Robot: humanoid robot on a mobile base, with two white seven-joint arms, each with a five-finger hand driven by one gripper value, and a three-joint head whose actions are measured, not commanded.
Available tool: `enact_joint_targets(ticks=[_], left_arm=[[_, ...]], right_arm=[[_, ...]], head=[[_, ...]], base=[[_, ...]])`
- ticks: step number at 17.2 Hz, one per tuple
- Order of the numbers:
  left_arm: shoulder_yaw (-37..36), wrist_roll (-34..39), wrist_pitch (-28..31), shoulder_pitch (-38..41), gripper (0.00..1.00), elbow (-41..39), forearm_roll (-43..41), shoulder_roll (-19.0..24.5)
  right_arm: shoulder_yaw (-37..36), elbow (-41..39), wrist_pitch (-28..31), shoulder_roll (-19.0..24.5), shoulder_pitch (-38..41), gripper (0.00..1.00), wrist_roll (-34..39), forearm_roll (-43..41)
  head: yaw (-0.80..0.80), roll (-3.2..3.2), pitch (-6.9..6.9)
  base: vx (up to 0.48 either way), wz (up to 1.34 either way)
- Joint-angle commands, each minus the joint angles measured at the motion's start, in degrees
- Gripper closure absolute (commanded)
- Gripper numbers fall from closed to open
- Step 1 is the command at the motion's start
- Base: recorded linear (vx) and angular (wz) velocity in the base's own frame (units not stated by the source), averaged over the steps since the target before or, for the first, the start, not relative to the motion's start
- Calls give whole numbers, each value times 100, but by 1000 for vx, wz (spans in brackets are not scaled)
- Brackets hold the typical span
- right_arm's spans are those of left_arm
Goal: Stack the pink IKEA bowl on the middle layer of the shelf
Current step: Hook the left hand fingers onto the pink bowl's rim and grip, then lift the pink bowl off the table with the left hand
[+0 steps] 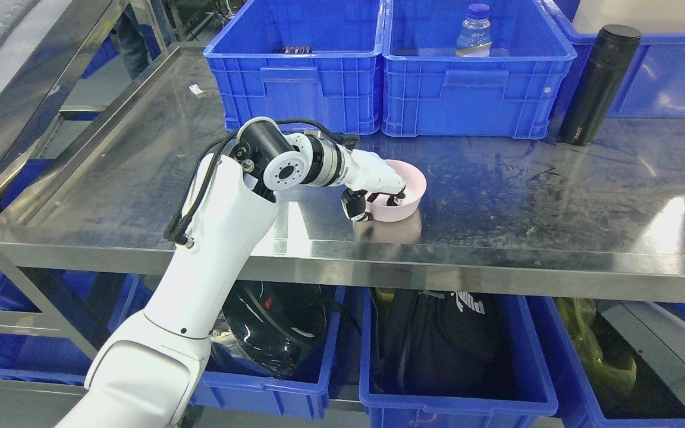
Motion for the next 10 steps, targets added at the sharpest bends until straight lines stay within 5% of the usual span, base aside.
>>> enact_joint_targets(ticks=[1,5,8,10], left_arm=[[1616,56,-570,-71,100,149,665,-212],[2452,170,-895,-80,100,-255,1351,-212],[2918,591,-1934,296,99,-273,1678,-212],[3051,601,-1934,587,99,-430,1783,-212]], right_arm=[[0,-100,-4,-100,18,0,-3,0],[0,-100,-4,-100,26,0,-3,0],[0,-100,-4,-100,26,0,-3,0],[0,-100,-4,-100,26,0,-3,0]], head=[[0,0,0],[0,0,0],[0,0,0],[0,0,0]], base=[[0,0],[0,0],[0,0],[-5,21]])
